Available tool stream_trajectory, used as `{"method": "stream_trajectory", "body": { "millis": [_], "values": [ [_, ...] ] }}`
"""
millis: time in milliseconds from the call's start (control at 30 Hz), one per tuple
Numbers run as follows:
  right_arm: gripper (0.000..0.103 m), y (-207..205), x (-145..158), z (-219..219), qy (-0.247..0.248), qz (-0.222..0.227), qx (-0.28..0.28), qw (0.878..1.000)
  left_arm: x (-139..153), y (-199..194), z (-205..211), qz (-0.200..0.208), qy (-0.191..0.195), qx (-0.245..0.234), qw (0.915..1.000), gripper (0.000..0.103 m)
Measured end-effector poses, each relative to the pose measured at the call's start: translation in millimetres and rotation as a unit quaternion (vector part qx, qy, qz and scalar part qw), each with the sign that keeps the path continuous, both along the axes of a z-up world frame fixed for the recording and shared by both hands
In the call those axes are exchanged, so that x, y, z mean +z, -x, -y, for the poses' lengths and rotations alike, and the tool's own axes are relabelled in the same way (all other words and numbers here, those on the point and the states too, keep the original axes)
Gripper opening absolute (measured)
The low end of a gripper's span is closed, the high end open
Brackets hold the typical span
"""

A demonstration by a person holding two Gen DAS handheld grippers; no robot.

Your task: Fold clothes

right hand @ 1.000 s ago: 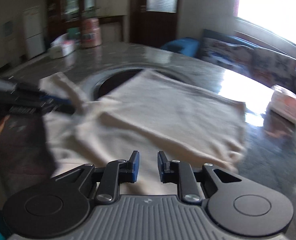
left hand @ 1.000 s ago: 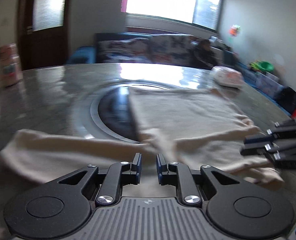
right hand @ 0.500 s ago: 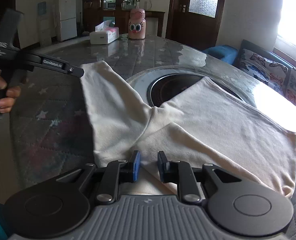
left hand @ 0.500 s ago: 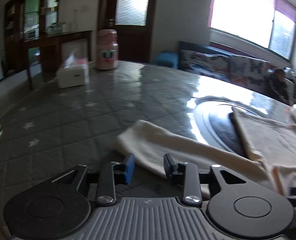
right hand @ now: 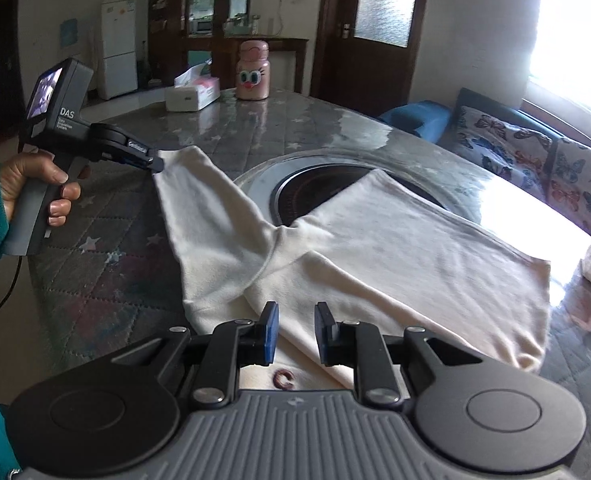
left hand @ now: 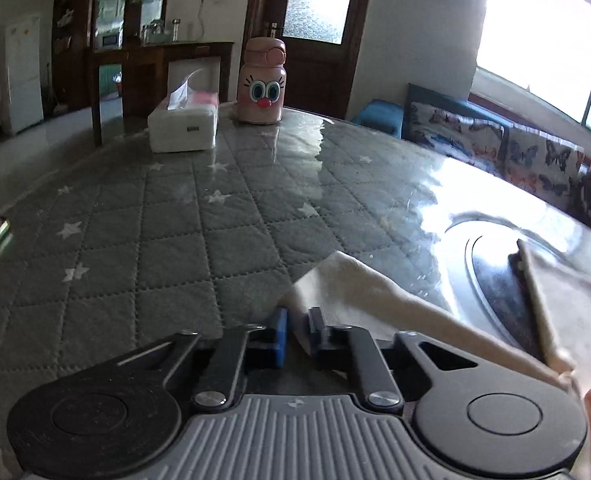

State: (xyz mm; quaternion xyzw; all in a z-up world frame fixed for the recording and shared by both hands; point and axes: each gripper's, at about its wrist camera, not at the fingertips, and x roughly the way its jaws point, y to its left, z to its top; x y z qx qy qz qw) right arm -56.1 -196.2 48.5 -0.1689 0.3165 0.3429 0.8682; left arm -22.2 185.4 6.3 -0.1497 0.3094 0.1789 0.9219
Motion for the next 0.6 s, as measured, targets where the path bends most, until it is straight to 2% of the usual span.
{"method": "stream_trajectory", "body": {
  "millis": [100,233,300,433,600],
  "values": [
    [0.018,1.1,3.4,12.5,-0.006,0.004,-0.017,1.000,15.0,6.7,7.1,0.035,0.019,-0.014,0.9991,0.006],
    [0.018,2.8,7.3,38.7,-0.023,0.009,-0.051,0.998,48.1,10.5,38.6,0.077,0.021,-0.078,0.9937,0.005],
    [0.018,2.9,8.5,51.9,-0.031,0.011,-0.069,0.997,64.3,9.6,63.4,0.096,0.024,-0.124,0.9873,0.005],
    [0.018,4.4,10.7,81.5,-0.045,0.016,-0.107,0.993,87.5,2.4,118.8,0.120,0.035,-0.221,0.9672,0.005],
    [0.018,7.7,9.7,117.4,-0.057,0.019,-0.152,0.986,96.2,-5.5,192.9,0.130,0.047,-0.334,0.9325,0.005]
  ]
}}
